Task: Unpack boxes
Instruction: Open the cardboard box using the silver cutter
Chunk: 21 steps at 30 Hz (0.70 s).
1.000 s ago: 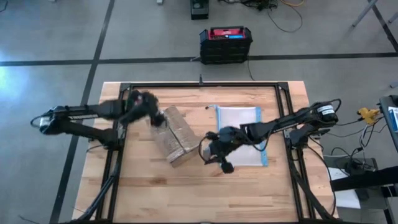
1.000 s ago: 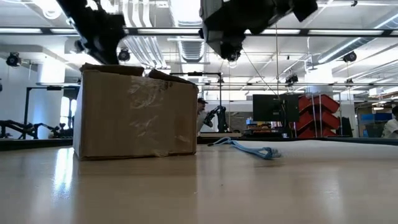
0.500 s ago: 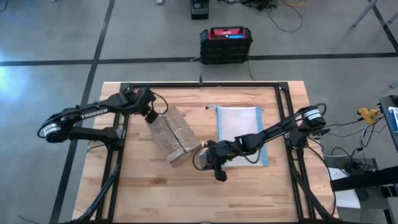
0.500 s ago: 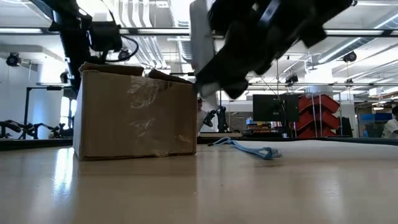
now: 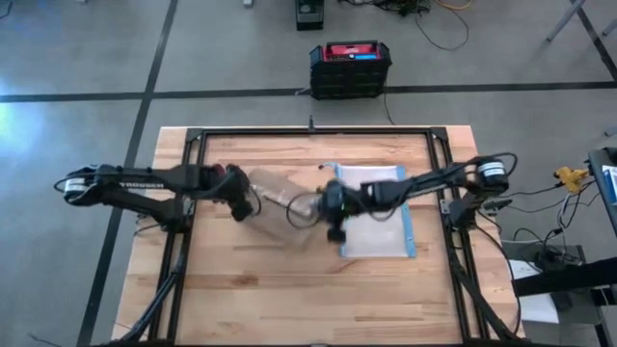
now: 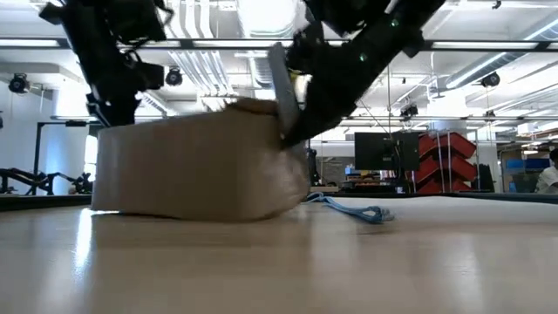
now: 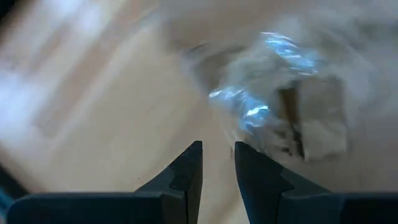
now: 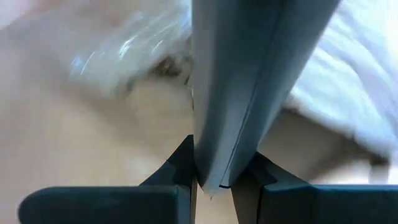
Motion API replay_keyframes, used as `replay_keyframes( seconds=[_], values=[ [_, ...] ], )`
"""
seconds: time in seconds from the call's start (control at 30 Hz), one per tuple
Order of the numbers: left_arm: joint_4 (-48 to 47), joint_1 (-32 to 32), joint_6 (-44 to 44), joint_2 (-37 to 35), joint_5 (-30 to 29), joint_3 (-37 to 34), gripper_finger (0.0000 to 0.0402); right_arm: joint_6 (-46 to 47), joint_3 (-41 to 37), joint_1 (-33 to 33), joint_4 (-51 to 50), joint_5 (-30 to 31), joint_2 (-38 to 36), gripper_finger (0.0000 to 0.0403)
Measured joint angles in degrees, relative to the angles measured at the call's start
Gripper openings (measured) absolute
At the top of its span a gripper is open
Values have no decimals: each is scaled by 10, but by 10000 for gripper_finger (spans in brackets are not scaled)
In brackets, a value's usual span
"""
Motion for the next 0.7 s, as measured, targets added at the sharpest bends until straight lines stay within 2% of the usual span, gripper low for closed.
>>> replay_keyframes(
  seconds=[0.13, 0.37, 0.43, 0.57, 0.7],
  values=[
    [43, -87, -70, 10, 25, -4, 80, -27, -4, -52, -65, 88, -58, 42],
    [82, -199, -130, 19, 13, -6, 80, -42, -26, -44, -164, 97, -166, 42],
    [77, -210, -132, 12, -8, -5, 80, -30, -26, -34, -149, 89, -186, 42],
    [52, -203, -136, 4, -76, -2, 80, 12, -46, 3, -156, 35, -202, 42],
    [51, -175, -121, -1, -161, -2, 80, 52, -67, 45, -126, 35, -190, 42]
  ],
)
